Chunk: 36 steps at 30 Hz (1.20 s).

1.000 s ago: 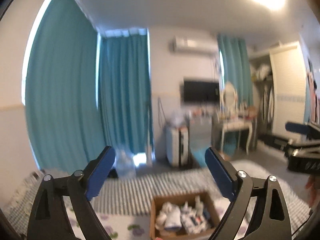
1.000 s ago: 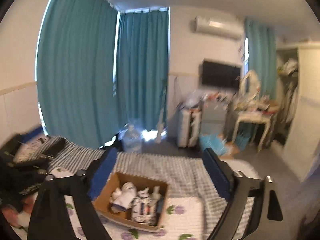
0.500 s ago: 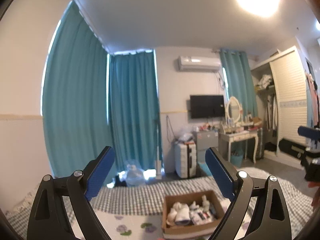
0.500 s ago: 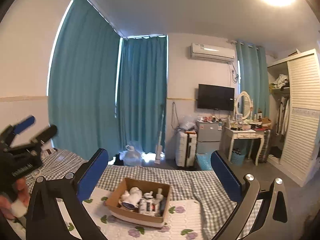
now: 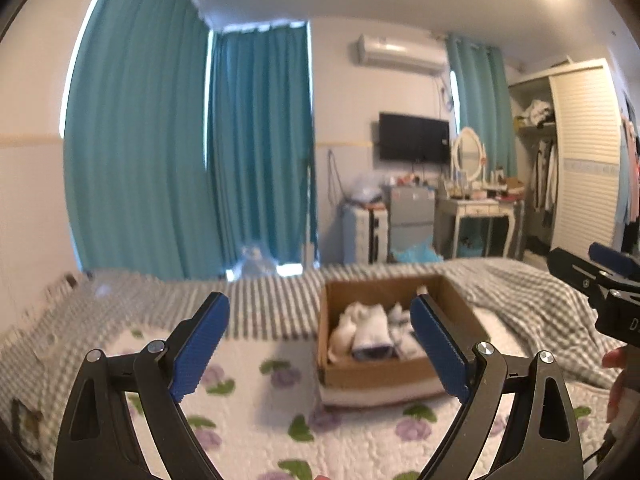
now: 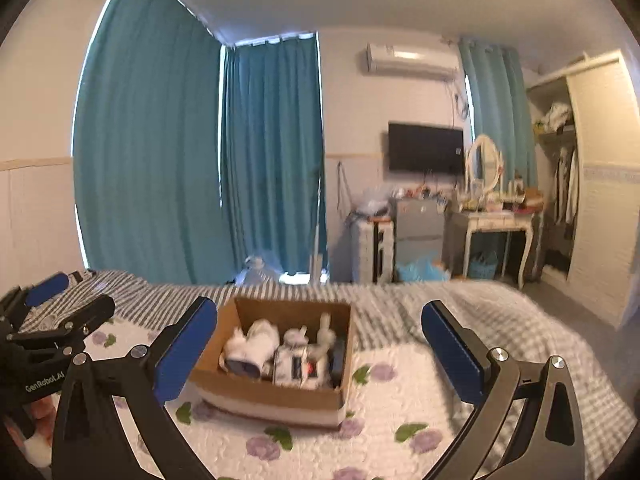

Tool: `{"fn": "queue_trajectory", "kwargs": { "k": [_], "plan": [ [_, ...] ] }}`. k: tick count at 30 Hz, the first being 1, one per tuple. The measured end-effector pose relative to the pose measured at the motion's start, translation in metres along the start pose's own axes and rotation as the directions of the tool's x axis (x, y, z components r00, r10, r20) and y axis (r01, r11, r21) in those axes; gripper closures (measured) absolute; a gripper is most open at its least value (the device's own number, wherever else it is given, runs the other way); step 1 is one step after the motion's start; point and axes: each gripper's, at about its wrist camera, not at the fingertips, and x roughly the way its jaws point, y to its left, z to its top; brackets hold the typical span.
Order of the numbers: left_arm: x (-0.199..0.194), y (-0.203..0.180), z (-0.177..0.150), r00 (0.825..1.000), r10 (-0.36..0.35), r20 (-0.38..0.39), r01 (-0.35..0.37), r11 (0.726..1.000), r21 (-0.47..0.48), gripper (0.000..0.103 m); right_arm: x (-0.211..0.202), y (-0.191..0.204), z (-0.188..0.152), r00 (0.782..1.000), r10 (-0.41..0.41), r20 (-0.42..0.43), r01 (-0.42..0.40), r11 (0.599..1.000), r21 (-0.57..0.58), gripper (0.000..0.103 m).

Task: Organize soft objects

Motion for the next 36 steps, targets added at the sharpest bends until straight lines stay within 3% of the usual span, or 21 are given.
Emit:
{"fn": "queue_trajectory", "kwargs": {
  "k": [9, 36],
  "plan": [
    [-0.001, 0.004, -0.003, 1.0, 0.013, -0.005, -0.013, 1.0, -0.01, 0.01, 0.01, -0.001, -0.017, 1.0, -0.011, -0.027, 0.011, 1.0, -0.005, 0.0],
    [0.007, -0.001, -0.018, 0.998, -0.017, -0.053, 0.017, 1.0, -0.004, 0.01, 0.014, 0.008, -0.025, 0.999, -0.012, -0.048, 0.011, 1.0, -0.014, 0.0]
  ]
}}
